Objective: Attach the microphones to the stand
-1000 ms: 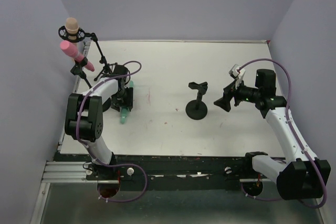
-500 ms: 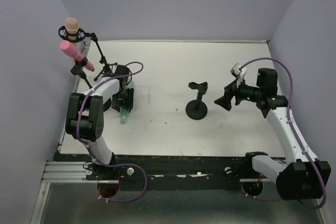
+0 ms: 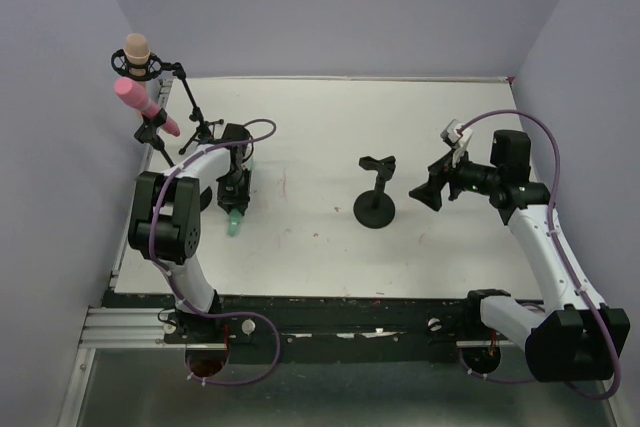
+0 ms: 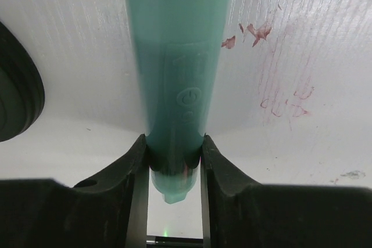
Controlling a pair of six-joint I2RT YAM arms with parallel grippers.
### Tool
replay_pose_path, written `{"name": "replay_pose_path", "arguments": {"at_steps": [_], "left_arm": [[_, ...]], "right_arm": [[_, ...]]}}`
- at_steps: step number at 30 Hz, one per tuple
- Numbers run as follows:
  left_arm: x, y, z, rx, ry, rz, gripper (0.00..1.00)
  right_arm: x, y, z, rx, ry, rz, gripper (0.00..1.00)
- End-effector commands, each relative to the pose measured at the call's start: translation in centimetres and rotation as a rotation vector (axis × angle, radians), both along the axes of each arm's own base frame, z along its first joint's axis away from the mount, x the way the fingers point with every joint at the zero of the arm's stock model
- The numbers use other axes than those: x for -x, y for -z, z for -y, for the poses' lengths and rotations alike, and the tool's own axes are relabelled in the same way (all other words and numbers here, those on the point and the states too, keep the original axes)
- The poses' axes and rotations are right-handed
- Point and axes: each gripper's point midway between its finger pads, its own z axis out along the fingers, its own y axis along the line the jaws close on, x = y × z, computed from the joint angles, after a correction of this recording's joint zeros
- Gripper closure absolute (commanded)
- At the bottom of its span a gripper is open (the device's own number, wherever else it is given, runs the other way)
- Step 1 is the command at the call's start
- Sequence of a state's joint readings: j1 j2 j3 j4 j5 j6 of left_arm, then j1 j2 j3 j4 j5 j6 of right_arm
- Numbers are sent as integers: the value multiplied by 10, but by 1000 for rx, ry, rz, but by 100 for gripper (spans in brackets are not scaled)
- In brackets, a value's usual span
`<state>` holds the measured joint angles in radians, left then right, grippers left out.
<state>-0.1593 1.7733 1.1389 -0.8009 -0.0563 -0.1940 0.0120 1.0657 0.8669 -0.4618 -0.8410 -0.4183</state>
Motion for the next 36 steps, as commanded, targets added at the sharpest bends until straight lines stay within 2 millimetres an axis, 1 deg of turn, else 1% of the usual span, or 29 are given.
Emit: {"name": "replay_pose_path", "arguments": {"at_steps": [1,4,5,6,11,13,14,15,17,19,20,23,25,27,29,31,32,36], "left_arm": [[-7,-15,2,0,21,45,74],[-13,-34,15,44,50,123,82],[-15,-44,22,71,63,168,84],[-17,-52,29,88,82,207,86],[-14,-101,73,261,176,404,92],[-8,-124,95,355,230,490,93],[-5,-141,108,422,263,557,94],[-1,-153,121,480,299,603,95],[13,-185,145,625,362,709,96],[28,-217,165,764,413,801,97],[34,-228,174,824,424,825,98],[53,-271,199,981,486,921,98],[65,-297,216,1064,528,965,98],[72,-317,232,1132,558,982,98],[76,-330,248,1178,581,979,99],[76,-336,262,1196,591,958,98],[75,-335,268,1197,592,949,98],[75,-348,290,1228,604,955,98]], "right_arm": [[3,-17,-2,-22,-12,32,0],[1,-19,0,-14,-3,42,0],[-2,-18,8,-8,27,44,0],[-3,-18,10,-5,35,47,0],[-4,-24,17,15,71,74,0],[0,-32,17,32,56,97,0],[1,-38,16,36,40,100,0],[3,-49,15,38,15,111,0],[9,-61,10,35,-44,96,0],[17,-75,2,4,-109,69,0],[22,-82,-4,-27,-147,42,0],[28,-102,-21,-103,-248,-7,0],[31,-114,-40,-133,-305,-34,0],[33,-121,-59,-155,-360,-51,0],[34,-131,-71,-201,-405,-80,0],[33,-146,-79,-245,-432,-94,0],[33,-155,-82,-268,-442,-94,0],[32,-180,-97,-366,-464,-103,0]]}}
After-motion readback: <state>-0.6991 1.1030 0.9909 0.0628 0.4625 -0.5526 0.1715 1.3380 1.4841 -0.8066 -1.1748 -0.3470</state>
